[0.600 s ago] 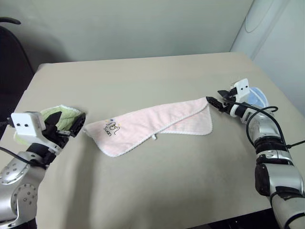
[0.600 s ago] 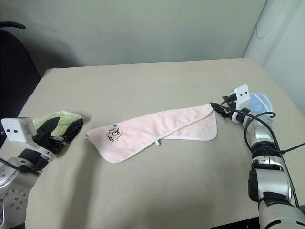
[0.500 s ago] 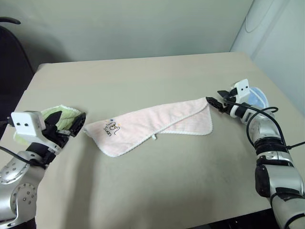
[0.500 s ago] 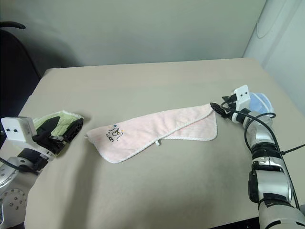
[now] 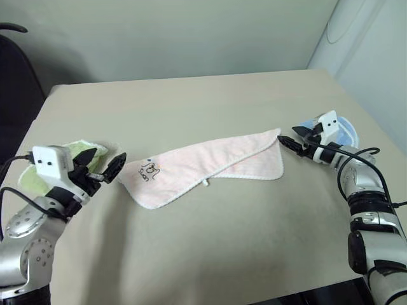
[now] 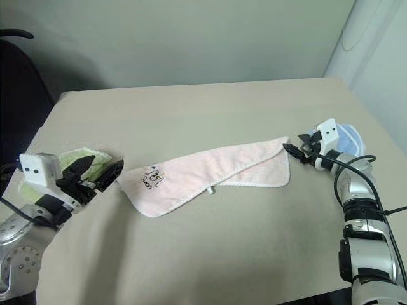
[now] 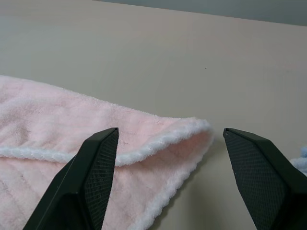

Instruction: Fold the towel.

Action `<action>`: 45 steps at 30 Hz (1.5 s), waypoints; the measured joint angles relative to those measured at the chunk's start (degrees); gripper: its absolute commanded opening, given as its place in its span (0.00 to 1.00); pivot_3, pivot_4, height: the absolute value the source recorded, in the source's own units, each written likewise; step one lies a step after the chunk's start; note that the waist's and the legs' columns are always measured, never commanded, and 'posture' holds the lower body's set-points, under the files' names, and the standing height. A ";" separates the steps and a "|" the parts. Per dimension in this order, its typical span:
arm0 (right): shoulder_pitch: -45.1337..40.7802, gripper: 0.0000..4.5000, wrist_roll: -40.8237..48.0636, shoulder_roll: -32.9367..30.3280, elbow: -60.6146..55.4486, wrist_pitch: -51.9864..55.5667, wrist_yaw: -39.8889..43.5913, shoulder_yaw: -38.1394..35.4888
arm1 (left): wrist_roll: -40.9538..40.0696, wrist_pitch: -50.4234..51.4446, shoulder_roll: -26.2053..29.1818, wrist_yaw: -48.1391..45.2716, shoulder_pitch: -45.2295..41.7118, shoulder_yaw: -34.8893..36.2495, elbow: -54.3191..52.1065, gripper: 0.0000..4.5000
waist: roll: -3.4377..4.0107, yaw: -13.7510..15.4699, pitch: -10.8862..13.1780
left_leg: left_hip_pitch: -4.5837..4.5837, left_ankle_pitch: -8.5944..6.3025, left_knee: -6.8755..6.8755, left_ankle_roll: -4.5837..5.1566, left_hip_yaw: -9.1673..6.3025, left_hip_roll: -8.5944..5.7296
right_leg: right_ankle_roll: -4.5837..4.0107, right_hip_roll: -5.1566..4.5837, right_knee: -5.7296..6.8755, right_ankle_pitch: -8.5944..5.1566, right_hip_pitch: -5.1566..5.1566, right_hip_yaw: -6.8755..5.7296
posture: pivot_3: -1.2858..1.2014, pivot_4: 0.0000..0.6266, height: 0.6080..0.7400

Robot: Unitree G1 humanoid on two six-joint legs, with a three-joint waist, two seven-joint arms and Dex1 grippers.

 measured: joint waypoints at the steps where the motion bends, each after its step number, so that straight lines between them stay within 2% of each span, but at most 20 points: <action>1: 0.09 0.82 -0.05 -0.27 0.01 -0.22 -0.01 0.00 | 0.38 0.00 -0.15 0.08 -0.08 -0.49 0.15 1.00 | 0.00 0.00 0.00 | 0.00 0.00 0.00 0.00 -0.01 0.00 | 0.00 0.00 0.00 0.00 0.00 0.00 | 0.52 0.24 1.00; 6: 0.03 0.82 -4.07 -1.40 1.53 -6.64 -1.38 1.68 | 0.73 -0.09 -1.40 0.18 -0.37 -1.51 0.23 1.00 | 0.00 0.01 0.00 | 0.00 -0.01 0.01 0.01 -0.01 0.00 | 0.00 0.00 0.00 0.00 0.02 0.00 | 0.52 0.24 1.00; 10: -1.86 0.82 -8.09 -1.61 7.13 -12.01 -1.77 4.45 | 0.59 -0.08 -1.87 0.42 0.78 -1.41 -1.05 1.00 | 0.00 0.00 0.00 | 0.00 -0.01 0.00 0.02 0.02 0.00 | 0.00 -0.01 0.01 0.00 0.00 0.01 | 0.52 0.24 1.00; 18: -12.89 0.82 -24.75 -4.46 21.45 -35.54 -8.52 15.64 | 0.49 -0.05 -3.39 0.73 3.39 -1.16 -1.93 1.00 | 0.02 -0.28 0.01 | 0.00 -0.06 -0.01 0.10 0.00 0.01 | -0.02 -0.01 0.04 0.02 -0.02 -0.01 | 0.52 0.24 1.00; 23: -18.49 0.82 -35.71 -4.80 28.94 -44.62 -13.94 24.05 | 0.51 -0.05 -3.79 1.53 3.13 -1.31 -2.49 1.00 | 0.02 -0.23 0.01 | -0.02 -0.08 -0.01 0.13 -0.02 0.01 | -0.03 -0.03 0.02 0.02 -0.02 -0.04 | 0.52 0.24 1.00; 30: -23.43 0.82 -45.03 -6.87 34.21 -49.52 -19.78 30.22 | 0.50 -0.05 -4.03 1.68 3.53 -1.37 -2.90 1.00 | 0.02 -0.31 0.01 | -0.02 -0.15 -0.03 0.24 -0.01 0.01 | -0.03 -0.03 0.00 0.02 -0.03 -0.03 | 0.52 0.24 1.00; 38: -24.38 0.82 -47.50 -8.67 35.73 -51.97 -21.08 31.55 | 0.46 -0.06 -5.07 1.92 5.11 -1.15 -3.81 1.00 | 0.02 -0.35 0.01 | -0.02 -0.24 -0.04 0.40 0.00 0.02 | -0.04 -0.03 0.00 0.02 -0.03 -0.04 | 0.52 0.24 1.00; 45: -24.46 0.82 -52.92 -6.47 36.26 -52.16 -27.29 35.54 | 0.54 -0.06 -5.13 1.85 3.43 -1.80 -3.74 1.00 | 0.02 -0.41 0.01 | -0.02 -0.41 -0.04 0.69 0.01 0.03 | -0.05 -0.03 0.00 0.03 -0.06 -0.04 | 0.52 0.24 1.00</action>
